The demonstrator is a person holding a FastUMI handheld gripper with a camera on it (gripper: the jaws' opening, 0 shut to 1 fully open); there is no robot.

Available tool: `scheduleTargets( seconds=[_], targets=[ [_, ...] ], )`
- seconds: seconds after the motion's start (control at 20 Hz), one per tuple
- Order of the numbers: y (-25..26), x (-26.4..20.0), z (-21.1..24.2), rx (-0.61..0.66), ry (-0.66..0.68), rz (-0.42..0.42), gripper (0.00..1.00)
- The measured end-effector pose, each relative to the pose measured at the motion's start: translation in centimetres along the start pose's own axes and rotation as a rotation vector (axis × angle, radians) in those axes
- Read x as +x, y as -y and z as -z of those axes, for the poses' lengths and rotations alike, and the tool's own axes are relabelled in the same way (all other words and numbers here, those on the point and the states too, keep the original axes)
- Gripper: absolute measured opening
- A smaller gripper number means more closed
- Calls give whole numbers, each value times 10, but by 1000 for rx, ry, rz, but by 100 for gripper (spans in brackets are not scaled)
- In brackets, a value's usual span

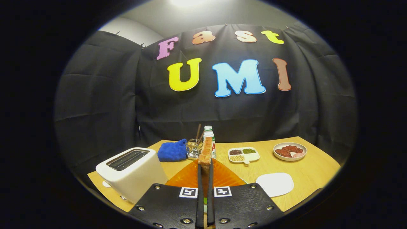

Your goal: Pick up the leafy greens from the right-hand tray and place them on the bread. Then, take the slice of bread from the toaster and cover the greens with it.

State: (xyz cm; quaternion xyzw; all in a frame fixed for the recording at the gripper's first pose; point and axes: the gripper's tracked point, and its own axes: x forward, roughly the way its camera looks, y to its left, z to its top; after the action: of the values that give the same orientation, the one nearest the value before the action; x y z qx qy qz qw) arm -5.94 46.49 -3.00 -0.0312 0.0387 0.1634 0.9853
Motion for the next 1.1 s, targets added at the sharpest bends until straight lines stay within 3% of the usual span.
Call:
scheduleTargets(
  seconds=[0.25, 0.85, 1.1],
  targets=[
    [16, 7, 28, 21, -56, 47, 4],
    [-19, 27, 60, 97, -79, -68, 4],
    [-7, 35, 82, 199, -109, -78, 4]
  ],
)
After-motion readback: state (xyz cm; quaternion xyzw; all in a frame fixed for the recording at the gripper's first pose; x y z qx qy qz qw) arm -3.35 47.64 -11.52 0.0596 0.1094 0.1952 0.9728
